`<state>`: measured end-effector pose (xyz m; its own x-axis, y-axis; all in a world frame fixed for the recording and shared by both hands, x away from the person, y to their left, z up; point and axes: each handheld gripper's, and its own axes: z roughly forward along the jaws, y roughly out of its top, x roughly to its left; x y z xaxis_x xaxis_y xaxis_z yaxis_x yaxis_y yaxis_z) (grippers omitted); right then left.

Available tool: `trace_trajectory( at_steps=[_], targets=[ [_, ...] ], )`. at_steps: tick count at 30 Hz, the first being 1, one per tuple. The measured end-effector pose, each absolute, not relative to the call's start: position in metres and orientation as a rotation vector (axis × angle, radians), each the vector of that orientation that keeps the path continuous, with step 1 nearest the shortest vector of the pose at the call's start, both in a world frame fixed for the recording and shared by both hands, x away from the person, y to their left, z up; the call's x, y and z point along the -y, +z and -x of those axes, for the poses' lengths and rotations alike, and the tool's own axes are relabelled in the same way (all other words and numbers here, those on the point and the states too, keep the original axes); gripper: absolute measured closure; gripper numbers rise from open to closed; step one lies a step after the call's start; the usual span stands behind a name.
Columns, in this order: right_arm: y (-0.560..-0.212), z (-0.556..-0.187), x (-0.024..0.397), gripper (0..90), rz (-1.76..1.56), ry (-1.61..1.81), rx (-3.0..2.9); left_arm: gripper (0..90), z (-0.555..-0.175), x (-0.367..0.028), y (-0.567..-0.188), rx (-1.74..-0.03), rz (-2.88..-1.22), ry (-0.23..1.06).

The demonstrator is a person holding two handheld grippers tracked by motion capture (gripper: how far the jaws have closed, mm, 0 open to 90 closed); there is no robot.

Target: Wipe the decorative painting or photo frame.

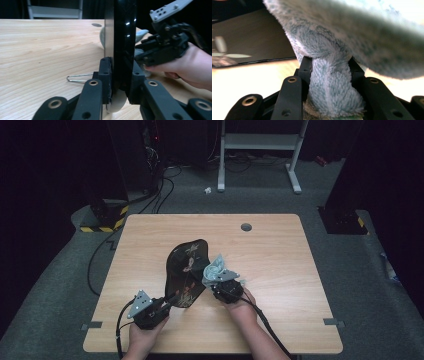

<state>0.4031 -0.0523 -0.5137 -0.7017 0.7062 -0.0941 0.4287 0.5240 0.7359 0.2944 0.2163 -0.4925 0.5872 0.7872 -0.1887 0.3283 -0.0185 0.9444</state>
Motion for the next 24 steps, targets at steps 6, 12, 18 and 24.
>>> trace_trajectory(
  at_steps=[6,12,18,24],
  targets=[
    [-0.513,-0.367,0.027,65.3,-0.806,1.058,-2.475,78.0,-0.293,-0.213,-0.493,-0.970,-1.601,0.494],
    [-0.514,-0.332,0.005,65.6,-0.701,1.122,-2.551,78.1,-0.293,-0.213,-0.493,-0.976,-1.595,0.493],
    [-0.513,-0.343,0.011,65.8,-0.777,1.170,-2.537,78.2,-0.293,-0.213,-0.493,-0.975,-1.596,0.495],
    [-0.507,-0.398,0.041,65.7,-0.997,1.135,-2.401,78.1,-0.294,-0.214,-0.493,-0.976,-1.598,0.497]
  ],
)
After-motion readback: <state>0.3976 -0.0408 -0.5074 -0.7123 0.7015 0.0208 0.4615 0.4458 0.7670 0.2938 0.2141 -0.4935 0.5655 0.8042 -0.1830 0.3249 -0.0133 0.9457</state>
